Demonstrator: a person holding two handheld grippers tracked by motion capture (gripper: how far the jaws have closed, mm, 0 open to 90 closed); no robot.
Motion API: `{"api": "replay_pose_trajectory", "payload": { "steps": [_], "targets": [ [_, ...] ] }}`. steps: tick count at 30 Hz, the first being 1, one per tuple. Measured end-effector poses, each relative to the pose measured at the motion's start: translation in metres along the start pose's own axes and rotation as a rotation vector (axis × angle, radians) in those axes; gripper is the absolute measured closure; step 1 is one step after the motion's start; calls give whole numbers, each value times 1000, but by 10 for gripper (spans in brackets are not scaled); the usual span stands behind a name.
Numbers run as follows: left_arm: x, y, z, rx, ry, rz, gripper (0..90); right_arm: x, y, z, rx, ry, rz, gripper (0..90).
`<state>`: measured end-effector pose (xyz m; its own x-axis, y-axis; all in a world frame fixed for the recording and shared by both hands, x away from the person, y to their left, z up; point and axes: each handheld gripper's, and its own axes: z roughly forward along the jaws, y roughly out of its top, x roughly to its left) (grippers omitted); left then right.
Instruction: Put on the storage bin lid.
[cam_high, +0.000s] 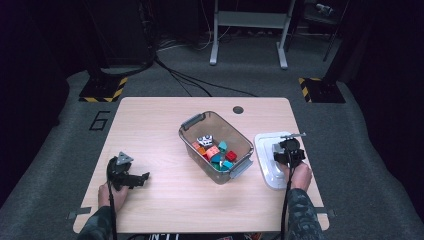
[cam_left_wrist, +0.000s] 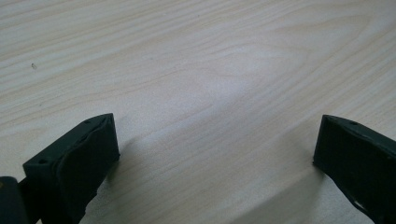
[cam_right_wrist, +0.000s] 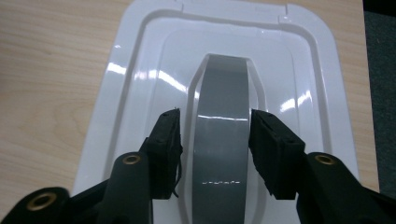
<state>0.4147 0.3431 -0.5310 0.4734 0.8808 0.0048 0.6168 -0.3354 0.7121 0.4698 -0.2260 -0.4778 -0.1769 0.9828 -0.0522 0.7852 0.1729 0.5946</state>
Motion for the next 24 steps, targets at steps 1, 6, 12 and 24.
{"api": "replay_pose_trajectory", "payload": {
  "steps": [1, 6, 12, 24],
  "targets": [
    [0, 0, 0, 0, 0, -2, 0, 0, 1, 2, 8, 3, -11, 608],
    [0, 0, 0, 0, 0, -1, 0, -2, 3, 5, 12, -9, 2, 661],
    [0, 0, 0, 4, 0, -3, 0, -3, 3, 1, -6, 8, 6, 672],
    [0, 0, 0, 0, 6, 3, 0, -8, 0, -21, -41, 29, -21, 673]
  ]
}}
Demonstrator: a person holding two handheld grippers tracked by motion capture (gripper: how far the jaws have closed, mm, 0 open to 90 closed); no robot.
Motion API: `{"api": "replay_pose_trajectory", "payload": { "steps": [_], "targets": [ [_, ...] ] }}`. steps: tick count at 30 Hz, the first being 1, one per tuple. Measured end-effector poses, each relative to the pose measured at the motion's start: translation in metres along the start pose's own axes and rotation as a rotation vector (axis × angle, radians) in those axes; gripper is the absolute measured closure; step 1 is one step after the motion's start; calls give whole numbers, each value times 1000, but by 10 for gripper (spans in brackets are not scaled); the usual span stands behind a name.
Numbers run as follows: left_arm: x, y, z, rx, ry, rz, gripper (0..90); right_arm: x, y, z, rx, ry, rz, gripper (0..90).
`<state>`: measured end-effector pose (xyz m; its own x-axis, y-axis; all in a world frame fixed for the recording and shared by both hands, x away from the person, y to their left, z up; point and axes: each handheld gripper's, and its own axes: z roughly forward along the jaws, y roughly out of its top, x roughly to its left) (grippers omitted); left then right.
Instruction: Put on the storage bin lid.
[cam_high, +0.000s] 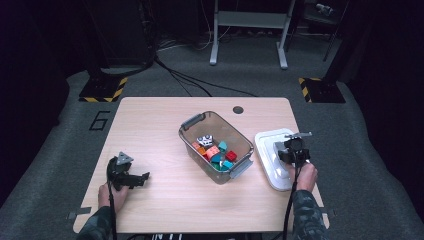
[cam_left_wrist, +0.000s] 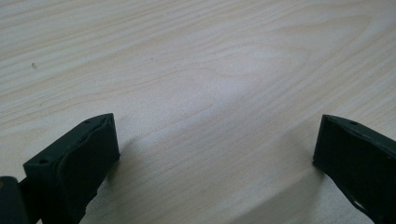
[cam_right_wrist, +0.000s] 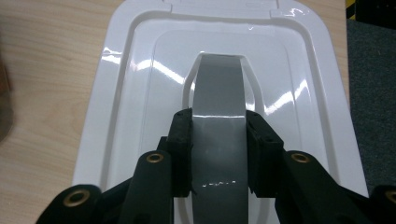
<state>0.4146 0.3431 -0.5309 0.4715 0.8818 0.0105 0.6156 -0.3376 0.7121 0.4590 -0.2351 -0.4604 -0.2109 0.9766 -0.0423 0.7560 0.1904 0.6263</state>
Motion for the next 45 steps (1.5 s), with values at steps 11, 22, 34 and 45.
{"api": "replay_pose_trajectory", "payload": {
  "steps": [11, 22, 34, 45],
  "targets": [
    [0, 0, 0, 0, 1, -1, 0, -9, 15, -30, -46, 22, -18, 673],
    [0, 0, 0, 0, 1, 0, 0, -10, 40, -51, -59, 16, -51, 674],
    [0, 0, 0, 0, -2, -7, 0, -9, 67, -75, -95, 14, -80, 674],
    [0, 0, 0, 3, -2, -6, 0, 5, 90, -94, -142, 33, -118, 674]
  ]
}}
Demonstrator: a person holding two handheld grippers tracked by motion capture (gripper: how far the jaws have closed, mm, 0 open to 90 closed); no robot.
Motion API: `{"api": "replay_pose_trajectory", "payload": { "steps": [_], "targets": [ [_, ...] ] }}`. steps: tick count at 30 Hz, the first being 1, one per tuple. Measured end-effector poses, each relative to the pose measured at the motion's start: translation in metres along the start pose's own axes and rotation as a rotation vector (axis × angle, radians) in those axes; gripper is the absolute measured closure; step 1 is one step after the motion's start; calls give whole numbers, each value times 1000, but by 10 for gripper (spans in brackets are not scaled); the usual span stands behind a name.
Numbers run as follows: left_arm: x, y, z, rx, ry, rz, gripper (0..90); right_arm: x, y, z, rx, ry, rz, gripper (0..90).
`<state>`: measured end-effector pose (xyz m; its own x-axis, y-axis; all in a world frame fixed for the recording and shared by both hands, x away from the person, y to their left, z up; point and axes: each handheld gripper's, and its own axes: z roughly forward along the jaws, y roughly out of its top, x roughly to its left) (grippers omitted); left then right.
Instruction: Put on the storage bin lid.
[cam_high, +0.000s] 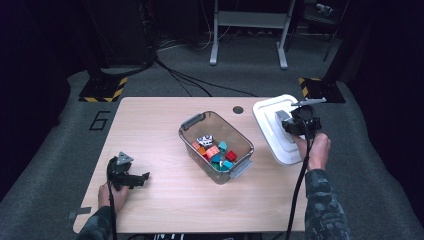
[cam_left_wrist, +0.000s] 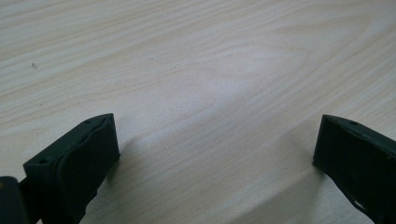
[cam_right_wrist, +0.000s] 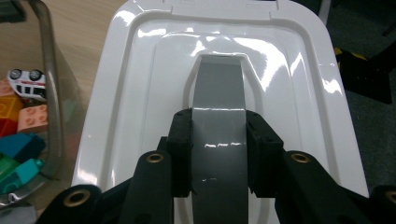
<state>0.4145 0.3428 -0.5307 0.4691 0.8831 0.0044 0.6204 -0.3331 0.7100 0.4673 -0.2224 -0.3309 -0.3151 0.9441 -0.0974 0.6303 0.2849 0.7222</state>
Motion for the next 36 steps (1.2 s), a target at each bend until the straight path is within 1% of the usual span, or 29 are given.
{"api": "replay_pose_trajectory", "payload": {
  "steps": [1, 3, 6, 14, 15, 16, 18, 21, 25, 26, 32, 33, 34, 36],
  "targets": [
    [0, 0, 0, -5, 2, -1, 0, 2, 3, -2, -3, 9, -3, 674],
    [0, 0, 0, -1, 1, 0, 0, 8, 8, -5, -10, 22, -14, 674],
    [0, 0, 0, -4, 2, -1, 0, 16, 16, -8, -19, 58, -29, 674],
    [0, 0, 0, 0, 0, 0, 0, 44, 32, -6, -32, 157, -90, 673],
    [0, 0, 0, -4, 2, -1, 0, 47, 34, -6, -31, 165, -92, 673],
    [0, 0, 0, -2, 0, 0, 0, 52, 36, -5, -34, 182, -102, 674],
    [0, 0, 0, -5, 2, -1, 0, 58, 39, -4, -36, 198, -106, 673],
    [0, 0, 0, 1, -1, 0, 0, 69, 43, -1, -28, 225, -126, 674],
    [0, 0, 0, -5, 2, -1, 0, 81, 47, 5, -26, 255, -149, 673],
    [0, 0, 0, 1, -1, 0, 0, 84, 47, 7, -28, 264, -155, 674],
    [0, 0, 0, 1, 0, 0, 0, 102, 52, 16, -8, 303, -185, 673],
    [0, 0, 0, 1, -1, 0, 0, 104, 53, 18, -10, 313, -200, 673],
    [0, 0, 0, 1, 0, 0, 0, 110, 53, 19, -5, 320, -194, 673],
    [0, 0, 0, 1, 0, -1, 0, 116, 54, 22, -1, 337, -219, 673]
  ]
}}
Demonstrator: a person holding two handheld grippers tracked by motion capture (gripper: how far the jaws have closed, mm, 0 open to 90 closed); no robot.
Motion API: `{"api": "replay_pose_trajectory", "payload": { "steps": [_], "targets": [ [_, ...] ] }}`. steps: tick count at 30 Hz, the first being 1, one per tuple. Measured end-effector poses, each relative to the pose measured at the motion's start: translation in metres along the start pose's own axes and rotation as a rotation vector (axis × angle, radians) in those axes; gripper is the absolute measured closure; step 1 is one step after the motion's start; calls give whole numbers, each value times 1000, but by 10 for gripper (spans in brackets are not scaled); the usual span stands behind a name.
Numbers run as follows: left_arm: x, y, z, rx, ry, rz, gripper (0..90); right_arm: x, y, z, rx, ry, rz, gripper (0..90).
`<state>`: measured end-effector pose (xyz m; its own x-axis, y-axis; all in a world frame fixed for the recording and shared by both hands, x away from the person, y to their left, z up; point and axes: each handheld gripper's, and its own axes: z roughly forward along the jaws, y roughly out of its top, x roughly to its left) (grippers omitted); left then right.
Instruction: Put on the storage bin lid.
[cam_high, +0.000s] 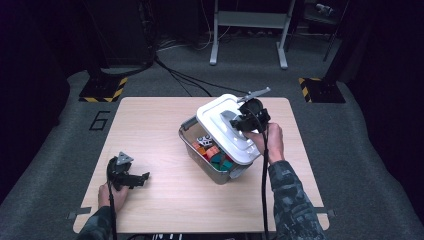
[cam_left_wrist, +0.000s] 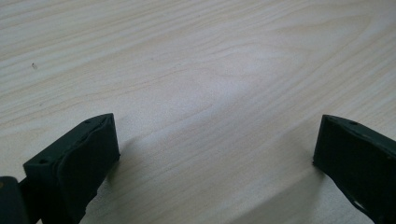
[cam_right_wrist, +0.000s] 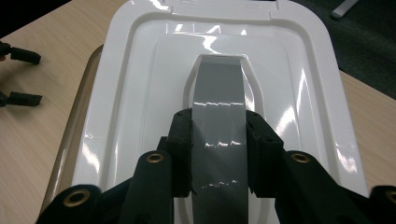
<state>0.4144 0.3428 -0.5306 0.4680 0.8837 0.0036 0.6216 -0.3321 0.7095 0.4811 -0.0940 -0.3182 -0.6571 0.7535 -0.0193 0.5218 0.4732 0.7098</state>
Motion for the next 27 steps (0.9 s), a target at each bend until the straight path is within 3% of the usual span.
{"api": "replay_pose_trajectory", "payload": {
  "steps": [12, 17, 20, 27],
  "targets": [
    [0, 0, 0, -3, 0, 1, 0, 30, 6, 41, 77, 71, -57, 673],
    [0, 0, 0, -5, 1, 1, 0, 39, 8, 52, 102, 65, -58, 673],
    [0, 0, 0, -2, -1, 2, 0, 44, 8, 57, 128, 54, -87, 673],
    [0, 0, 0, -1, 0, 2, 0, 48, 8, 59, 150, 25, -52, 673]
  ]
}}
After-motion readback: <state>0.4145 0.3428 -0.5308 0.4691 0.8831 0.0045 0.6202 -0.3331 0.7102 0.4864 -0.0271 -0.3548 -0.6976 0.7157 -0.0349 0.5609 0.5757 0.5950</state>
